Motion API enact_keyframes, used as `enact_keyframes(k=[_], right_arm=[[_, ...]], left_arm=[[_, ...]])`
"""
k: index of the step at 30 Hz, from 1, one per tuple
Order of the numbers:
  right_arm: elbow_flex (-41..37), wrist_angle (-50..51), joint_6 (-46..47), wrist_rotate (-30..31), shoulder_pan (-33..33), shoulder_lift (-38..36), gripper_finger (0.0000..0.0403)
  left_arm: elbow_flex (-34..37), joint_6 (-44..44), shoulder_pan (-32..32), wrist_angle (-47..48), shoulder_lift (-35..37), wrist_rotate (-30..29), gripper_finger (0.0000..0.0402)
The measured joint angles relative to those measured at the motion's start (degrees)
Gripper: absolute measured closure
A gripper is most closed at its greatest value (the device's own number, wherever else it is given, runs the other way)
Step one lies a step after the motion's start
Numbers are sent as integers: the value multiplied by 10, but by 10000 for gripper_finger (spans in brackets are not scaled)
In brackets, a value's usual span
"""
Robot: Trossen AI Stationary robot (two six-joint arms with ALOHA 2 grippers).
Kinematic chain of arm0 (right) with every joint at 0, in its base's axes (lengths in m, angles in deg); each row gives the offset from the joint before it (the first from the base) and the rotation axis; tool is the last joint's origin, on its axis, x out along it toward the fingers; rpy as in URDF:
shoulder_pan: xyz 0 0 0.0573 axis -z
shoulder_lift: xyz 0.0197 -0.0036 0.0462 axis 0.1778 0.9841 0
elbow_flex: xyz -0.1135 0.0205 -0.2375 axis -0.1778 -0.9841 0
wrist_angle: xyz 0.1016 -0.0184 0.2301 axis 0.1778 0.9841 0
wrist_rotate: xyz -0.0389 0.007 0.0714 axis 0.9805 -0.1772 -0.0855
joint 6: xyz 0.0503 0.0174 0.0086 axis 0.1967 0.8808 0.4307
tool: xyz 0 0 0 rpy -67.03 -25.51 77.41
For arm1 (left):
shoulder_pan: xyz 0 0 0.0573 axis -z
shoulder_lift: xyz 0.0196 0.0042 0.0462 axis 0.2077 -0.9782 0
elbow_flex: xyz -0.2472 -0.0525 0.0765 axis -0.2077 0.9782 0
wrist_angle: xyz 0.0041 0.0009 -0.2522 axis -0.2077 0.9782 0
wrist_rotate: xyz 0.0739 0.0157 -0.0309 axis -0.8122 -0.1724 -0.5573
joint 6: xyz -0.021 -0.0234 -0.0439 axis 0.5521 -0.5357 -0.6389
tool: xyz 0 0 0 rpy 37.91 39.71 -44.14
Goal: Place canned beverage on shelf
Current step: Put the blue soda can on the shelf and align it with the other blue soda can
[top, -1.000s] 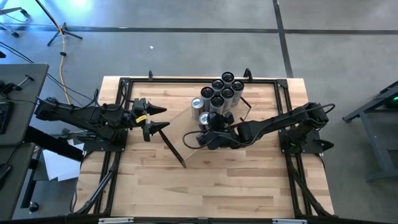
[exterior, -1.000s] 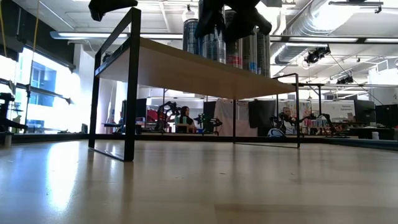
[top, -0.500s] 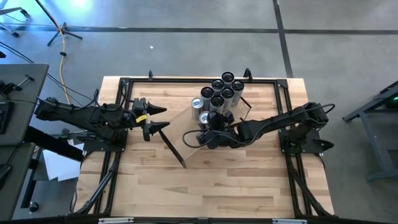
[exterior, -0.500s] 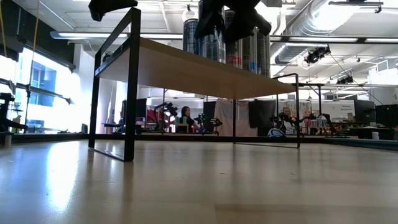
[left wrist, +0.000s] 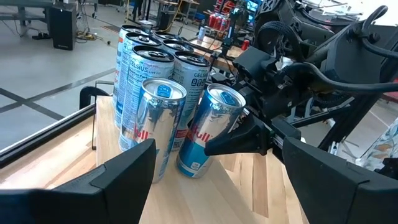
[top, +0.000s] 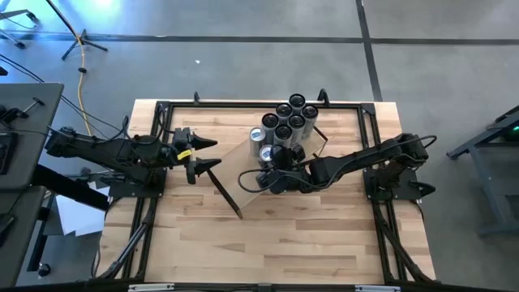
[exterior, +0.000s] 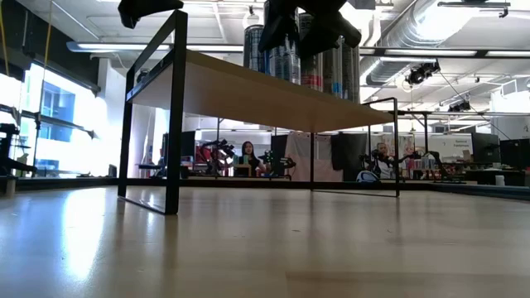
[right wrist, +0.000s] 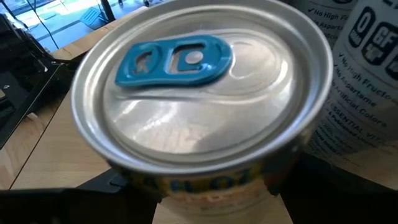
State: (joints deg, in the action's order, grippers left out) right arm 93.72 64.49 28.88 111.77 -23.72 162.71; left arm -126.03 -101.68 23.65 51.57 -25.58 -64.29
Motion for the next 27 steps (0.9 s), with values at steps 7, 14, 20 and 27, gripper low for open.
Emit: enact_keyframes(k=[7,14,20,27], right_arm=[[0,0,-13,-10,2,0,139],[0,-1,-14,-37,7,0,139],[0,-2,-13,-41,11,0,139],[0,-1,-14,-41,11,0,139]], left_arm=[[0,13,0,0,0,0,80],[0,13,0,0,0,0,80],[0,14,0,0,0,0,80],[0,14,0,0,0,0,80]])
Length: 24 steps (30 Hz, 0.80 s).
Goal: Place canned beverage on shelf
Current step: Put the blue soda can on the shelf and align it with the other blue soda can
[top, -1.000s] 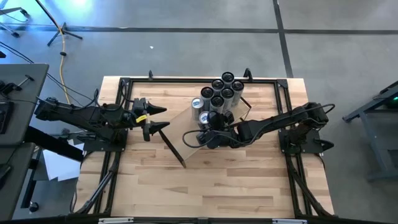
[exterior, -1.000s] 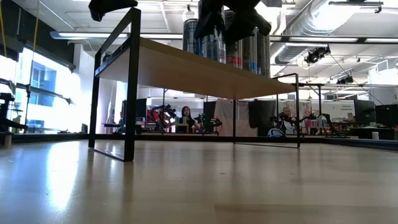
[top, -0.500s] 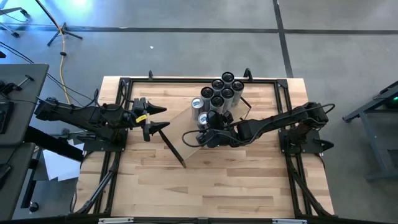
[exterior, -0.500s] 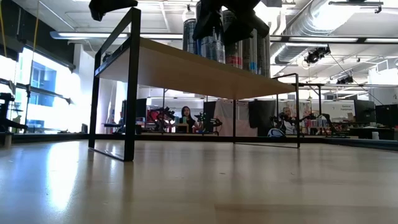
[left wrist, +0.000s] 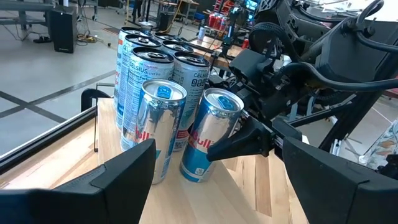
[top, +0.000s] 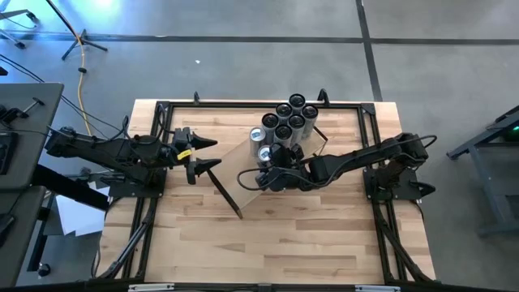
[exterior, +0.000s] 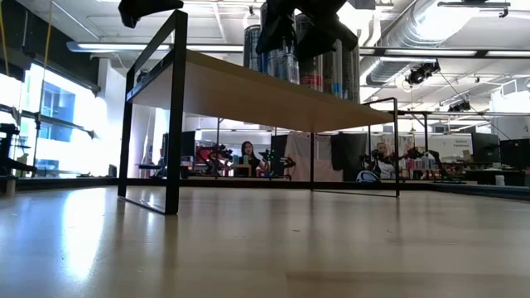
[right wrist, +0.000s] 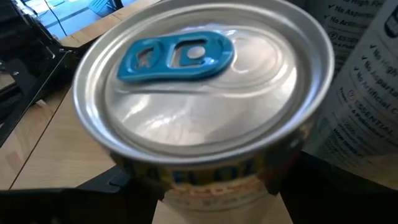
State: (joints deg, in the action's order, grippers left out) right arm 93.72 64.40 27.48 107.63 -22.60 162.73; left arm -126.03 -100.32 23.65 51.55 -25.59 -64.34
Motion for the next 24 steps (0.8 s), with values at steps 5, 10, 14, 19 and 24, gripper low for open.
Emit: enact_keyframes(k=[5,10,14,19,24], right_arm=[[0,2,0,14,0,0,130],[0,7,0,20,0,0,93],[0,19,-1,19,-1,0,48],[0,20,-1,14,-1,0,7],[0,26,-17,8,-5,0,12]], left_arm=[[0,0,0,0,0,0,80],[0,0,0,0,0,0,80],[0,0,0,0,0,0,80],[0,0,0,0,0,0,80],[0,0,0,0,0,0,80]])
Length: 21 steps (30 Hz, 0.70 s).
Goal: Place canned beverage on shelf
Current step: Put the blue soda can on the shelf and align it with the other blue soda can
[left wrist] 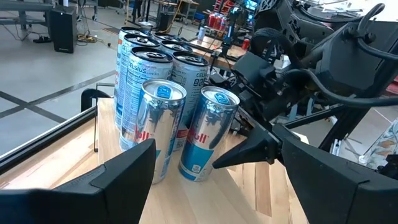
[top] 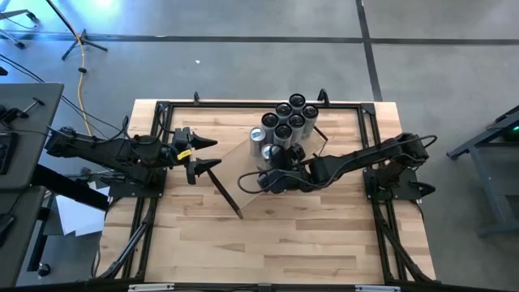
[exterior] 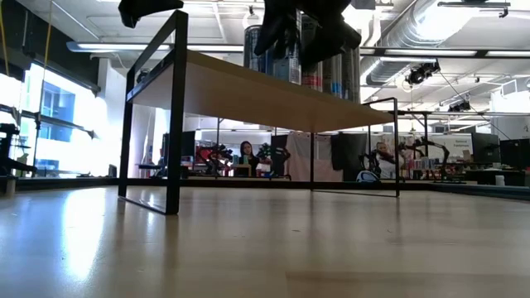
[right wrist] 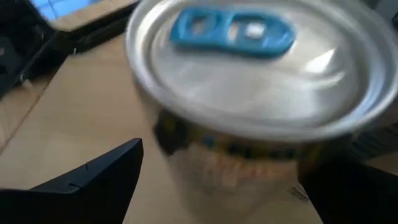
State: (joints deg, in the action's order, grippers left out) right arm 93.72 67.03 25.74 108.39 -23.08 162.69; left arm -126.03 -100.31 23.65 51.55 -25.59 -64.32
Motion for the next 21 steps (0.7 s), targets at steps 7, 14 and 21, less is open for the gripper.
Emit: enact_keyframes(k=[7,14,21], right_arm=[[0,16,-36,-22,-11,-18,13],[0,59,-28,-37,-16,-36,13],[0,91,-13,-62,-44,-38,13]], left_arm=[[0,15,0,0,0,0,80],[0,25,0,-1,0,0,80],[0,25,0,-4,0,0,80]])
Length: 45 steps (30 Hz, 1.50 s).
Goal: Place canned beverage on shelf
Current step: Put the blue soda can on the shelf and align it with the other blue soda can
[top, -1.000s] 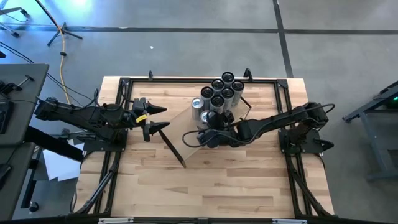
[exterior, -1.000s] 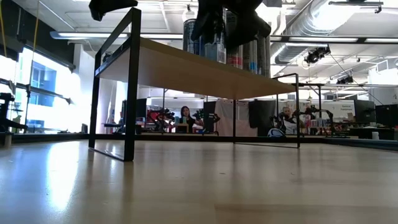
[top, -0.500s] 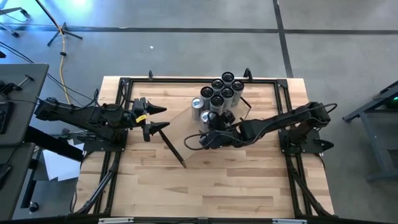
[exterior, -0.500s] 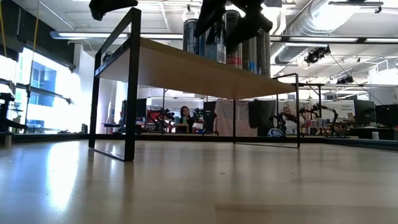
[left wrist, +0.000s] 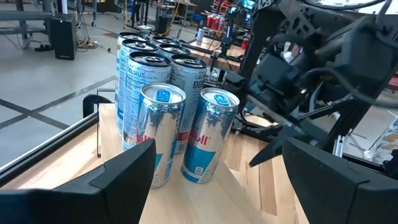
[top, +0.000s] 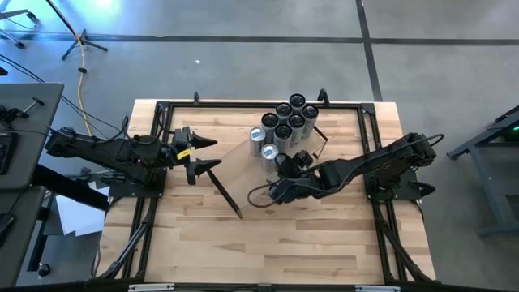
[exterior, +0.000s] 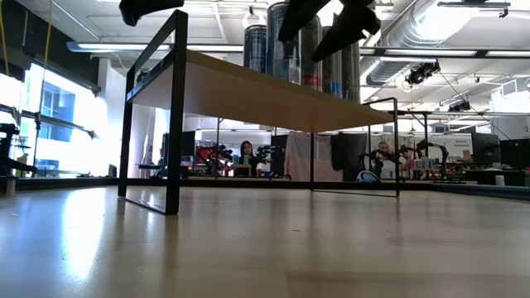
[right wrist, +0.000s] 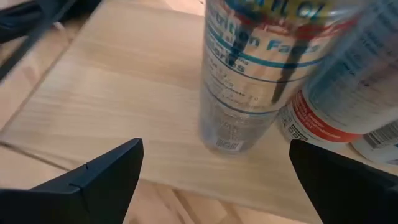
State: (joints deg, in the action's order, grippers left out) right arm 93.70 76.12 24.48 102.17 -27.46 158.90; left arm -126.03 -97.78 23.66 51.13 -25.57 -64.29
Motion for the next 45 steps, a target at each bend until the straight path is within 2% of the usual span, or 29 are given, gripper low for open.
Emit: enact_keyframes(k=[10,16,19,21,29,32,34,37,40,45], right_arm=[[0,33,6,-1,-59,-57,13],[0,29,12,-54,-78,-79,13],[0,25,-38,-97,-80,-80,13],[0,16,-59,-100,-79,-79,13],[0,-5,-95,-139,-72,-74,14],[0,-13,-100,-140,-72,-74,26],[0,-21,-96,-131,-72,-74,49],[0,-28,-95,-106,-72,-74,110],[0,-34,-85,-95,-73,-74,196],[0,-50,-95,-85,-86,-74,368]], left_arm=[[0,0,0,-15,0,0,80],[0,16,0,-78,0,0,80],[0,37,0,-123,0,8,80],[0,45,0,-143,0,14,80],[0,45,17,-147,0,31,80],[0,60,29,-147,0,30,85],[0,87,40,-147,0,29,99],[0,115,59,-146,1,17,140],[0,140,72,-146,4,9,198],[0,151,80,-115,31,10,323]])
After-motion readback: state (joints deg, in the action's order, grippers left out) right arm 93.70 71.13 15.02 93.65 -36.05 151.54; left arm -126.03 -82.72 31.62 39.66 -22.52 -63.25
